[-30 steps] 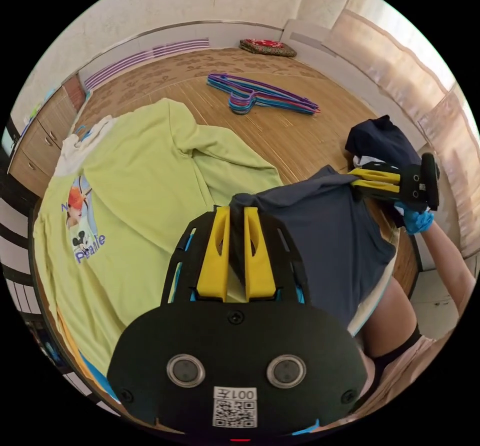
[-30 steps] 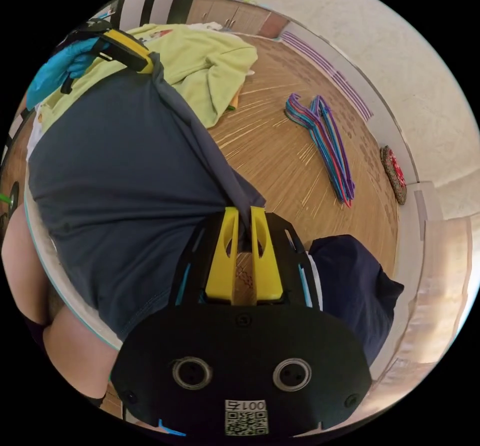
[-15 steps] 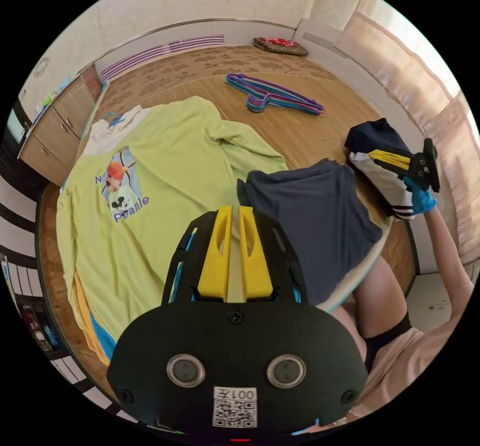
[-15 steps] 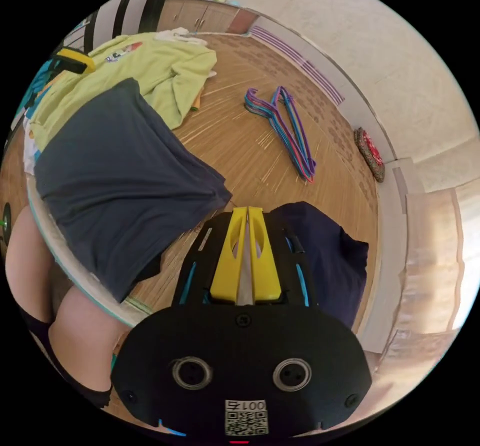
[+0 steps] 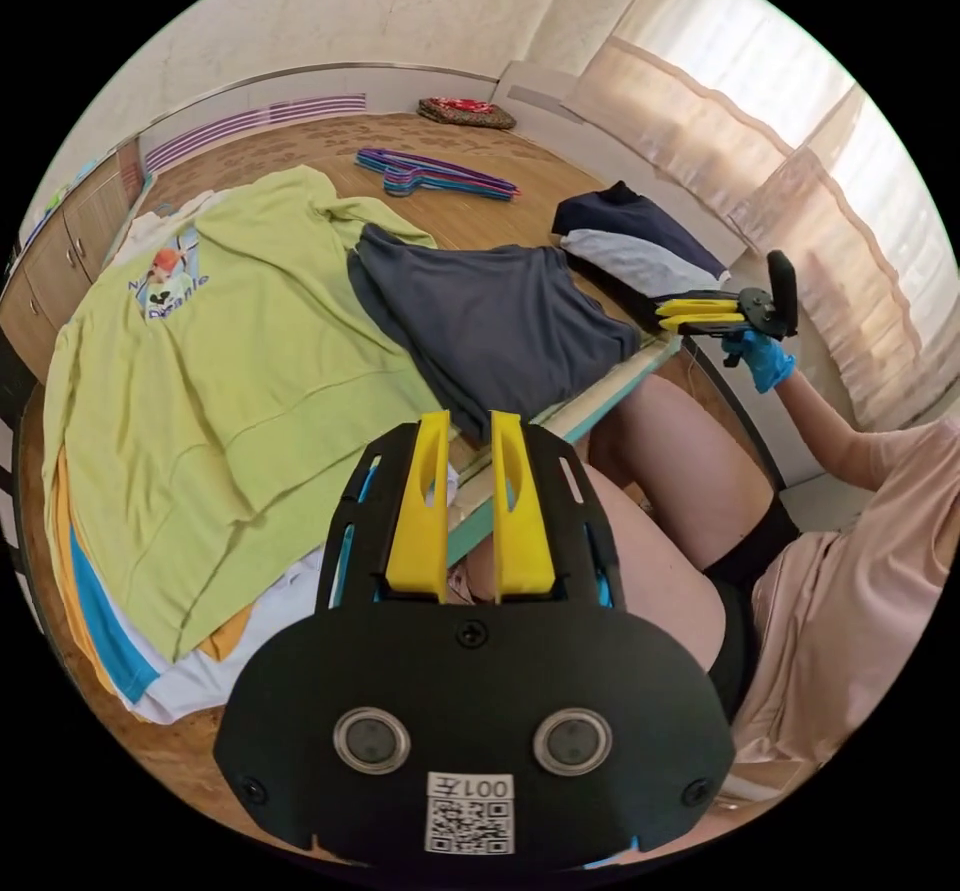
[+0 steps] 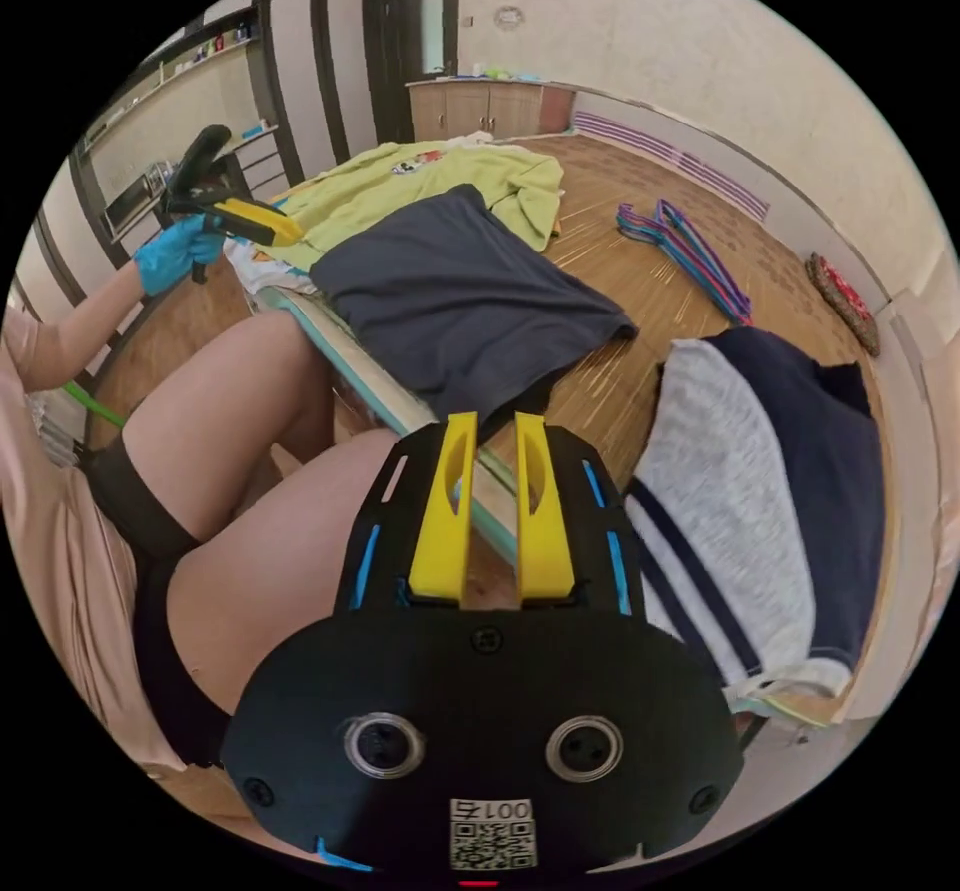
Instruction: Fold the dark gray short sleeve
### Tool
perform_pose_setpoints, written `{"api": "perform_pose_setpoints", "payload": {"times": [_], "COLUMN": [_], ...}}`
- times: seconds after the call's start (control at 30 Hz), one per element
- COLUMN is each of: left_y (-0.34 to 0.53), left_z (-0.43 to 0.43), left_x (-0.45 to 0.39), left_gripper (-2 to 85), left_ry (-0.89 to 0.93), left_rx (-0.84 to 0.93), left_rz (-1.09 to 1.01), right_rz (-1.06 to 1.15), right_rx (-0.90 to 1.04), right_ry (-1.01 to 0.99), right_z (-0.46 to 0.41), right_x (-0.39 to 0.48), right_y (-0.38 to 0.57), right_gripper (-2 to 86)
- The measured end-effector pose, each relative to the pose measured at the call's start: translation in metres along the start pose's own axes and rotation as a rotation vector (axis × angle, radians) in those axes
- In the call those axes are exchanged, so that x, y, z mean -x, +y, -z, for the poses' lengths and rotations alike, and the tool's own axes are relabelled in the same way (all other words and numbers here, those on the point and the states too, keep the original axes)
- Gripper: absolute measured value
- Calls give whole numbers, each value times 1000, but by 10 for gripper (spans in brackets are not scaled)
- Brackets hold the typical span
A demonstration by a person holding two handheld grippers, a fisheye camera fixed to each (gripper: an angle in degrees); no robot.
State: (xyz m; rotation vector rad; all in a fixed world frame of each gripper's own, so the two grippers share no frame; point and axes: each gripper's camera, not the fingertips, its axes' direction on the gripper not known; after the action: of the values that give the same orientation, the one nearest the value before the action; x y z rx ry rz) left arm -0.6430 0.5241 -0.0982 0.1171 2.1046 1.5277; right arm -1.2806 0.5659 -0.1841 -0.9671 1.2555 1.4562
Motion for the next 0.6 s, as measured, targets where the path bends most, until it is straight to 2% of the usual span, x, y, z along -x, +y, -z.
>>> {"api": "perform_pose_setpoints", "payload": {"times": [0.17,0.3,0.47,0.6], "left_y": [6,3,8,21], "left_z": [-22,-38,-67,-56], "left_x": [-2,-6,-11,-22], "left_gripper": [65,71,25,-6], "left_ry": [61,-8,-46,-118], "left_rx": [24,45,80,18], "left_rz": [44,49,95,47], "right_rz": [-79,-106,-192,-161], "right_rx": [-5,21,-12,-115], "right_ry": [-106,-104,-104,6], "right_z": [-23,-42,-53,-20], "right_x": [-5,-8,-13,-12], "right_y": [12,13,29,47], "right_gripper": [95,86,32,18]}}
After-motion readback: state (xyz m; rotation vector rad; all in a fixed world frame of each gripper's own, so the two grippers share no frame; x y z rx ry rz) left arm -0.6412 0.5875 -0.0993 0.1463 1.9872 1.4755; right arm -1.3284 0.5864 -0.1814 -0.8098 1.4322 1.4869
